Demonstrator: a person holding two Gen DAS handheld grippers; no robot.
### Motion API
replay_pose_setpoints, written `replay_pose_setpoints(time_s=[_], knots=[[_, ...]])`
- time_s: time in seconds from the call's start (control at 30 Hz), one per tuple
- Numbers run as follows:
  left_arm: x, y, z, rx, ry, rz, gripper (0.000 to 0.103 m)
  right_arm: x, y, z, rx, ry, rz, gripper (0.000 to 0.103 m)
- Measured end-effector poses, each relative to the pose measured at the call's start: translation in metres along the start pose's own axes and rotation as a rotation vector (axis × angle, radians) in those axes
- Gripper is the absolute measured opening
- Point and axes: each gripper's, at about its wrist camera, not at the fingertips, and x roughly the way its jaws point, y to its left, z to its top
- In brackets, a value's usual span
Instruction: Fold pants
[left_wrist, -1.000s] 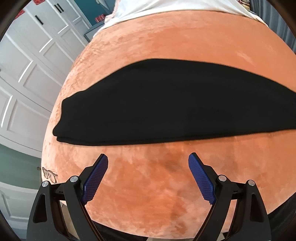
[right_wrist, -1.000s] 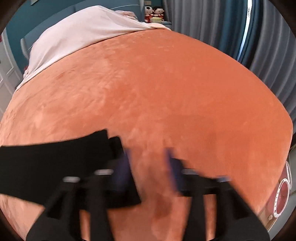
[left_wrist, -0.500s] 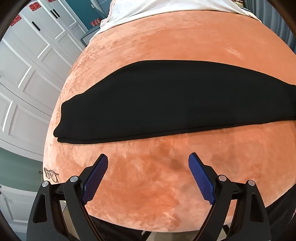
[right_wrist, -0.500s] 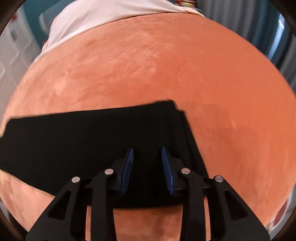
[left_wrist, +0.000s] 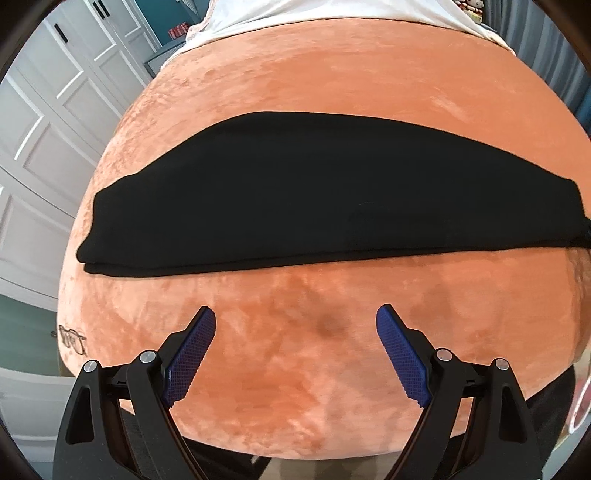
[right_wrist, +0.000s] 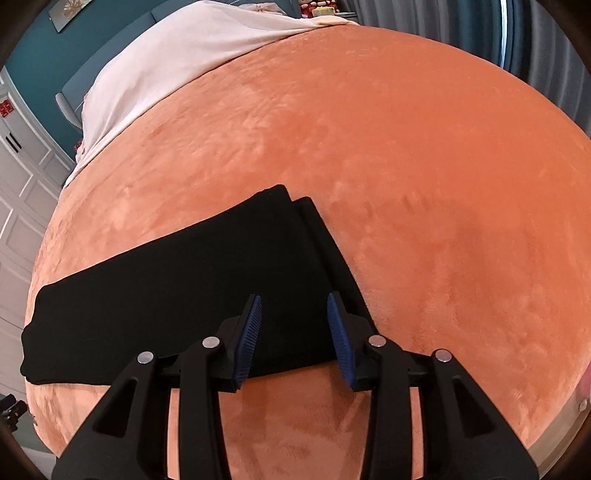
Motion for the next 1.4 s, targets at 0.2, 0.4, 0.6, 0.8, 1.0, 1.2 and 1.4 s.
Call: replay_pose_setpoints(time_s=[0.2,0.4,0.6,0.8,1.0,1.2,1.4], knots=[[-0.011,-0.012,0.002,0.024,-0.048,-0.044,0.086,0.006,-0.007,-0.005,0.029,0.025,0.000,0.038],[-0.013,-0.024,0.002,0.045,-0.053,-0.058,0.086,0.009,0.010,-0.006,0.001,0.021,0.057,0.035],[-0.018,-0.025,0.003,0.057,-0.061,-0.036,0.086,-0.016,0.029,0.018,0.067,-0.041,0.178,0.012],[-0.019,-0.016,0.005,0.055,-0.080,-0.014,0.086,-0.106,0.030,0.045,-0.056,-0.186,0.119,0.012],[0.006,0.001,0.001,-0.012,-0.011,-0.018,0.086,0.016,-0.019,-0.002,-0.006,0.051,0.011,0.012],[0.032,0.082,-0.007,-0.223,0.052,0.004,0.086,-0.007,-0.015,-0.002,0.044,-0.002,0.001,0.028],[0.054,0.216,-0.003,-0.464,0.045,0.169,0.086,-0.079,-0.003,-0.026,0.035,-0.152,-0.158,0.050]])
